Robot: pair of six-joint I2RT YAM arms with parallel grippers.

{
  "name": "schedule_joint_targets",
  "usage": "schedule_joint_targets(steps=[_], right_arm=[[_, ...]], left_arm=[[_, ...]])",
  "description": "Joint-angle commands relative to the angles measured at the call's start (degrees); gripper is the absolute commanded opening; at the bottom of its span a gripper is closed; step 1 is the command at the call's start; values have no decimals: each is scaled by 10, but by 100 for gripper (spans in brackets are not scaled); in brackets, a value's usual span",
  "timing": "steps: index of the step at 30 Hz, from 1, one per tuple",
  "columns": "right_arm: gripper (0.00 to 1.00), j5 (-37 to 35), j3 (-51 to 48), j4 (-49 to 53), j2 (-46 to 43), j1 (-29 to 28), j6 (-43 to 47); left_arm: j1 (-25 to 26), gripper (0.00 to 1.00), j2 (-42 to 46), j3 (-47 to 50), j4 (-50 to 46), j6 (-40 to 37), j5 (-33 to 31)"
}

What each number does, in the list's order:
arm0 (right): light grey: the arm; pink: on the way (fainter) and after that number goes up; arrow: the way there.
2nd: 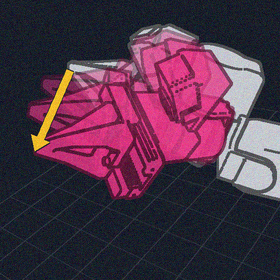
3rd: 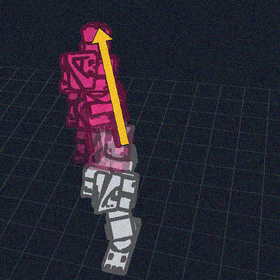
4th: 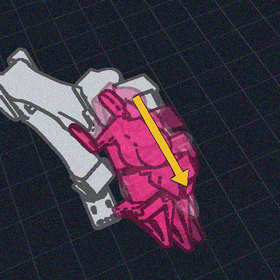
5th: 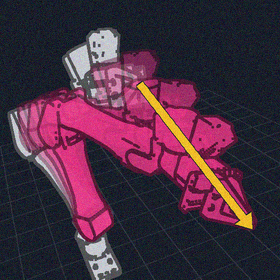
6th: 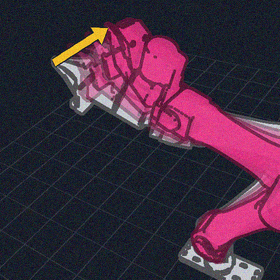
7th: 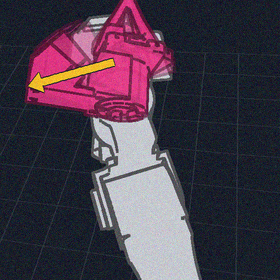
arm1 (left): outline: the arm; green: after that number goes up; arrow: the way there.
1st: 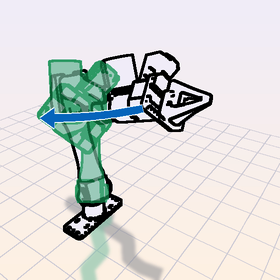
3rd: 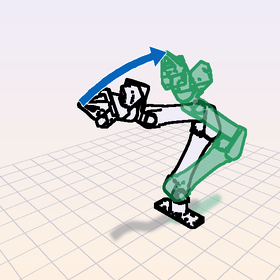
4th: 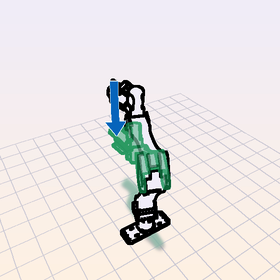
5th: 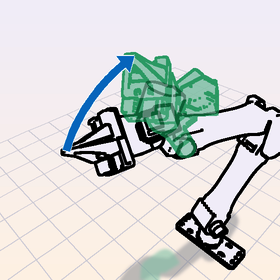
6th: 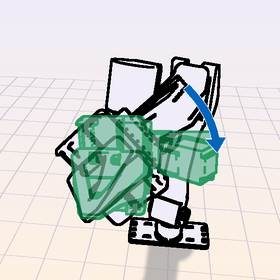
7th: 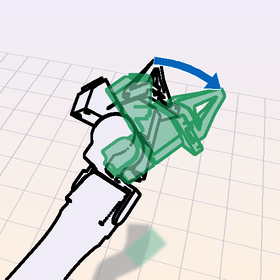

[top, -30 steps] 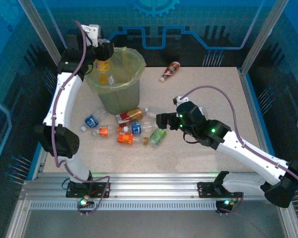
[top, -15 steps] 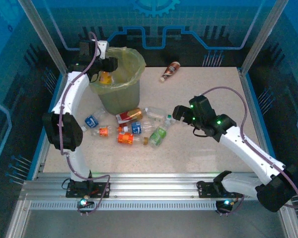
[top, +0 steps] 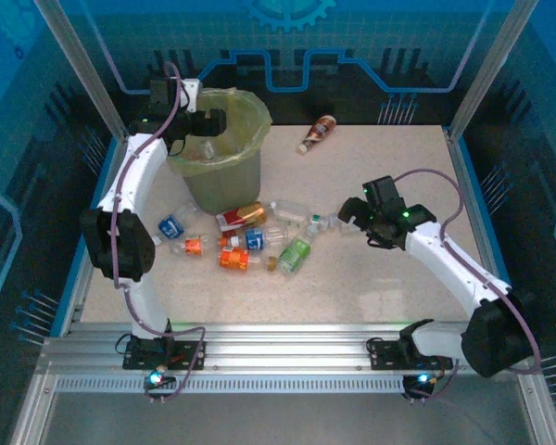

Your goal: Put the plastic bottles in the bin

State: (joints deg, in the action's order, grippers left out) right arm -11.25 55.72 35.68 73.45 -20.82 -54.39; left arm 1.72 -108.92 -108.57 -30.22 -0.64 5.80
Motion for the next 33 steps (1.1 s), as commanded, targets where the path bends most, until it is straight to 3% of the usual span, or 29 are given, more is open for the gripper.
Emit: schedule_joint_targets(steps=[1,6,11,16,19,26,33], right_arm=[[100,16,36,-4,32,7,17],[94,38,103,-14,101,10,60],[80,84,178,-25,186,20,99],[48,126,256,-32,272,24,122],[36,140,305,-19,326,24,132],[33,139,387,23,425,24,143],[33,129,365,25,438,27,140]], left_arm=[[7,99,53,-21,-22,37,9],[24,99,119,23,-10,82,11],[42,99,206,131,52,142,33],[60,99,285,243,101,195,42],[69,99,326,302,138,221,45],[78,99,364,354,174,241,59],[81,99,365,368,174,243,68]])
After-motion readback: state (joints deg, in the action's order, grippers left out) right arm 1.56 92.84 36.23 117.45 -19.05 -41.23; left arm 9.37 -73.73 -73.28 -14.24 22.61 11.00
